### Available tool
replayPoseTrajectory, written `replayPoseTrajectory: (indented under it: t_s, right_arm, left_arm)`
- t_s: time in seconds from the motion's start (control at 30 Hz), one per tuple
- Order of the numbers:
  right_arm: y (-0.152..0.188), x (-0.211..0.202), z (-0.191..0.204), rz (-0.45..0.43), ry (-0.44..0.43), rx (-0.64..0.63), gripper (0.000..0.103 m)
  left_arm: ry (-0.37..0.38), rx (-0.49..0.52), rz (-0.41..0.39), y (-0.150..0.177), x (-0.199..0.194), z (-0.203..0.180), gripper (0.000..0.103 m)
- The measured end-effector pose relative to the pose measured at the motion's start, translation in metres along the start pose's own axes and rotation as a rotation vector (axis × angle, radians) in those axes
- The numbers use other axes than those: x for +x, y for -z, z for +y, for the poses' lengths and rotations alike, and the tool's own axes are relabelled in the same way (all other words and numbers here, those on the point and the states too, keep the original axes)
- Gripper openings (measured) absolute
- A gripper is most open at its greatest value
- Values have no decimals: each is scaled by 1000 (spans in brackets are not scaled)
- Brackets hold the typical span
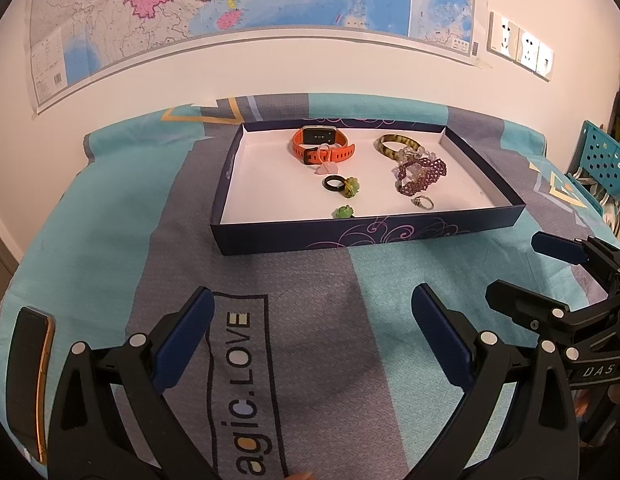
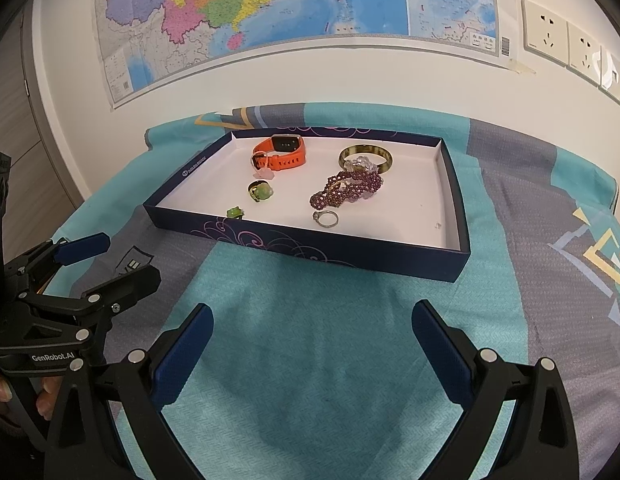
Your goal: Organize jewelry
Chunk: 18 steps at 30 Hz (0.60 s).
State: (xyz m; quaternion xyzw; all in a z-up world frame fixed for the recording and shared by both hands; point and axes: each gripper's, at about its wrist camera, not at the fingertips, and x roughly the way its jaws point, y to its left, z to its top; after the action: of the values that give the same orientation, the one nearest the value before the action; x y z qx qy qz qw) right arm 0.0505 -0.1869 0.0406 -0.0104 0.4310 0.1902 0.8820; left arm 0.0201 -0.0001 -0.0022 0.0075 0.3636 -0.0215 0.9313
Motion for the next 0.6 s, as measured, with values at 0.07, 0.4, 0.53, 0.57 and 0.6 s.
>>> replayPoseTrajectory:
  t_s: [0.07, 0.4, 0.53, 0.57, 0.6]
  right_arm:
    - [0, 0, 0, 1, 0, 1, 96]
    - [0, 0, 0, 1, 0, 0, 96]
    - [0, 0, 0, 1, 1, -1, 96]
    - [0, 1, 0, 2, 1, -1, 96]
    - [0, 1, 0, 3, 2, -1, 96]
  left_arm:
    - [-1, 0, 1, 0, 0, 0, 97]
    - [1, -4, 6, 0, 1, 0, 97]
    - [2, -5, 7, 1, 1, 0, 97]
    - [3, -5, 8, 1, 2, 0, 97]
    - [2, -5, 8, 0, 2, 0, 97]
